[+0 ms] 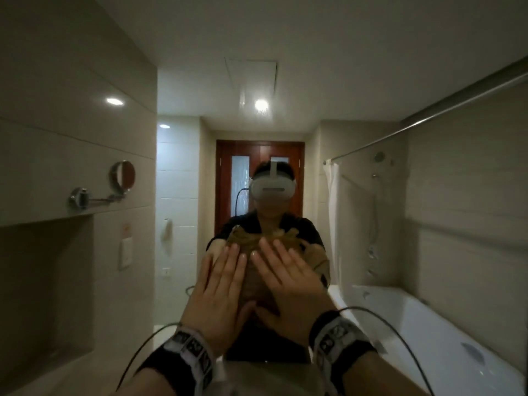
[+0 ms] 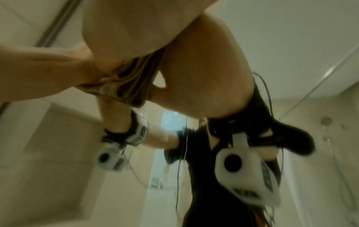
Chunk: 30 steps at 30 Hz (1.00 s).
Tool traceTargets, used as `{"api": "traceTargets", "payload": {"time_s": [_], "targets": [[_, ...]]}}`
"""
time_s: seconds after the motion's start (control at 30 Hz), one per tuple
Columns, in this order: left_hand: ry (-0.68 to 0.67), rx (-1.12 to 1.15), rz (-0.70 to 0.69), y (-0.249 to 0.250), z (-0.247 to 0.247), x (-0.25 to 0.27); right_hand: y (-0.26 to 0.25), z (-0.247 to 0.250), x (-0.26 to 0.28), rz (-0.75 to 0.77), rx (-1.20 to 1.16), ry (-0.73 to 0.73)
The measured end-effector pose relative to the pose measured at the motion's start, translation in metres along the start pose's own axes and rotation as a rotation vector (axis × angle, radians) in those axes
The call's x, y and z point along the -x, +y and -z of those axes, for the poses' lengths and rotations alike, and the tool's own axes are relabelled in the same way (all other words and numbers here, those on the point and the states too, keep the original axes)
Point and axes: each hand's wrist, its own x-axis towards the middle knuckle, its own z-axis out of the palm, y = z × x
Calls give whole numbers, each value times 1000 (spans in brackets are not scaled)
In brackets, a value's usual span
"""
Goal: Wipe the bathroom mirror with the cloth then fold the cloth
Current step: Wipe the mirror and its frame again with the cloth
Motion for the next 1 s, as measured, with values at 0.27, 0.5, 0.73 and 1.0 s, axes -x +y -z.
{"api": "traceTargets", "payload": {"time_s": [0.27,0.5,0.73,1.0], "targets": [[149,-172,-20,-11,125,-198,130,147,-125,-97,280,83],[217,-279,7,-39,210,-312,188,220,-219,-170,353,203],[283,-232,-25,-44,207,-308,176,216,-218,-194,313,251],[154,-148,-18,-71,151,-204,90,152,-180,-125,187,178]]}}
